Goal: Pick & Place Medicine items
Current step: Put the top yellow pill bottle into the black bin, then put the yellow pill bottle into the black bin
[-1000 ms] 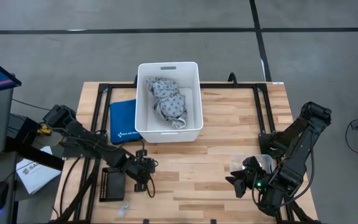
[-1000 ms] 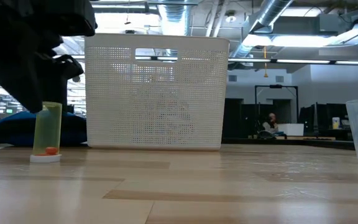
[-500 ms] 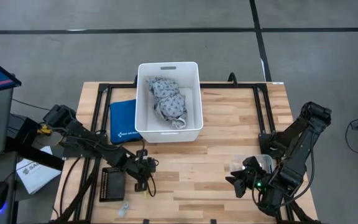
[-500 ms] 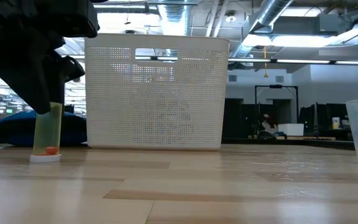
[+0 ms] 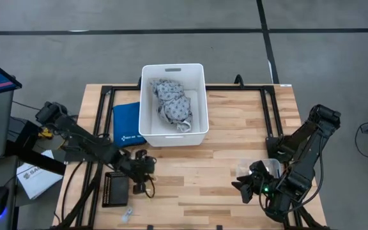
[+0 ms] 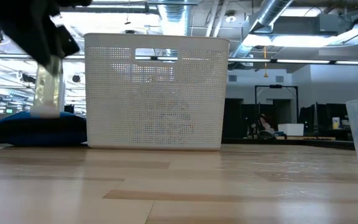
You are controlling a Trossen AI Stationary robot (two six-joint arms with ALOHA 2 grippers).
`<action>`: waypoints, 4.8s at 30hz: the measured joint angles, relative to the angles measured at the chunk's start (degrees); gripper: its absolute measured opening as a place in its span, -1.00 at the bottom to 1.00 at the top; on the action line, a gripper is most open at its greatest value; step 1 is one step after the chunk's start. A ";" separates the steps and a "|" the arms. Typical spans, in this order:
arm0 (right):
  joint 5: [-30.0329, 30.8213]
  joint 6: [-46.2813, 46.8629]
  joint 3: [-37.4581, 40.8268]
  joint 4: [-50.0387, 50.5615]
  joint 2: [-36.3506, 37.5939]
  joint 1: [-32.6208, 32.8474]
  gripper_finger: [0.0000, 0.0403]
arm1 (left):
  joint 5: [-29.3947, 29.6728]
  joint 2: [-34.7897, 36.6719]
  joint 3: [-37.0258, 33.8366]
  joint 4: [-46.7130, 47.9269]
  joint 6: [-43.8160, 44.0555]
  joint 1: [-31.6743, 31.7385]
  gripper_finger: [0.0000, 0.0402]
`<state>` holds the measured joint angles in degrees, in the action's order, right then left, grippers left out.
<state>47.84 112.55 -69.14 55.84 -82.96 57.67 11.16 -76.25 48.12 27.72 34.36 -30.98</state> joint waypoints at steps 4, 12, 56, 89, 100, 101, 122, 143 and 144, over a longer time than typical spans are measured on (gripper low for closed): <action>0.05 -0.02 0.00 -0.14 0.00 -0.03 -0.04 | -4.94 6.78 0.00 5.18 1.25 -1.10 -0.55; 0.09 0.00 0.01 -0.36 -0.74 -0.93 -0.04 | -16.69 15.08 0.00 19.34 8.14 -7.37 -0.54; 0.21 -0.41 0.00 -8.35 -5.73 -1.86 -0.04 | -6.79 16.42 -8.37 3.11 18.09 -14.93 0.16; 0.15 -0.02 0.00 -8.77 -5.70 -1.92 -0.04 | -5.02 -15.35 7.06 -0.48 -53.44 -15.28 0.10; 0.19 -0.02 0.00 -8.48 -5.70 -2.18 -0.04 | -4.07 -17.01 7.06 -5.70 -62.16 -14.91 0.13; 0.17 -0.02 0.00 -8.46 -5.70 -2.29 -0.04 | -4.27 -17.79 7.06 -6.19 -62.40 -14.91 0.13; 0.19 -0.12 0.00 -8.63 -5.70 -1.91 -0.04 | -5.19 -25.09 6.99 -9.09 -64.11 -11.88 0.10; 0.19 -0.04 0.00 -8.27 -5.69 -0.68 -0.04 | -6.56 -25.20 6.97 -9.22 -63.95 -10.71 -0.54; 0.19 -0.06 0.00 -8.27 -5.70 -0.68 -0.04 | -6.55 -25.17 6.97 -9.24 -63.94 -10.71 -0.57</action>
<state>48.03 112.49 -69.14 47.57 -88.66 56.99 4.61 -101.43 55.09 18.48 -29.58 -41.69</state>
